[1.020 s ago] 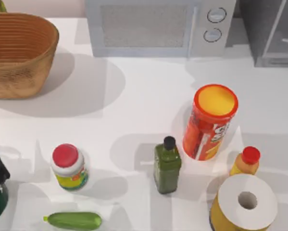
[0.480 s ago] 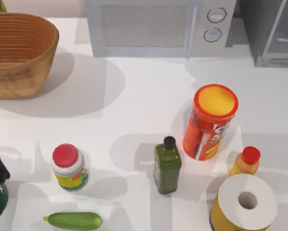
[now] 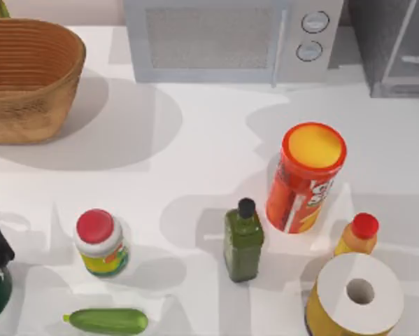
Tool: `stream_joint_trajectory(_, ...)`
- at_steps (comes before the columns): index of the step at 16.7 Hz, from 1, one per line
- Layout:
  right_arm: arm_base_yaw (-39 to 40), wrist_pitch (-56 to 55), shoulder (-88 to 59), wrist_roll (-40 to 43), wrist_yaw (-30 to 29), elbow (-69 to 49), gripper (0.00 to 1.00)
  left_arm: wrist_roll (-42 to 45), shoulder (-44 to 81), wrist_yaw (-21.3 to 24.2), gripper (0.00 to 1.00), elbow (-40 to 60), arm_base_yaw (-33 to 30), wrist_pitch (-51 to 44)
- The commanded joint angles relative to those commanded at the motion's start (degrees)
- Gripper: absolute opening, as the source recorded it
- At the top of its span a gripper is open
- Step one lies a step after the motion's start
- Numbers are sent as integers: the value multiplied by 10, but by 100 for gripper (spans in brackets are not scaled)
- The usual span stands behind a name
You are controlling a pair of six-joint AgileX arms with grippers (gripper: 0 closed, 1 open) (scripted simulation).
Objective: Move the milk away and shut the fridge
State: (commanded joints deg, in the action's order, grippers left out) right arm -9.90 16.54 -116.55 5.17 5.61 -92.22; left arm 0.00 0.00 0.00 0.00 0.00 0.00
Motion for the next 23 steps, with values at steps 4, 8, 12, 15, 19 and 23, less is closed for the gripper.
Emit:
stream_joint_trajectory(4, 9, -15, 154, -6, -15, 141, 100, 0, 0, 0, 100, 0, 0, 0)
stream_joint_trajectory(8, 24, -43, 364, -13, -30, 314, 100, 0, 0, 0, 100, 0, 0, 0)
stream_joint_trajectory(12, 42, -79, 627, -22, -43, 502, 100, 0, 0, 0, 100, 0, 0, 0)
stream_joint_trajectory(15, 58, -108, 823, -30, -50, 641, 100, 0, 0, 0, 100, 0, 0, 0)
stream_joint_trajectory(19, 79, -141, 1029, -43, -56, 800, 100, 0, 0, 0, 100, 0, 0, 0)
stream_joint_trajectory(23, 95, -161, 1144, -50, -56, 902, 100, 0, 0, 0, 100, 0, 0, 0)
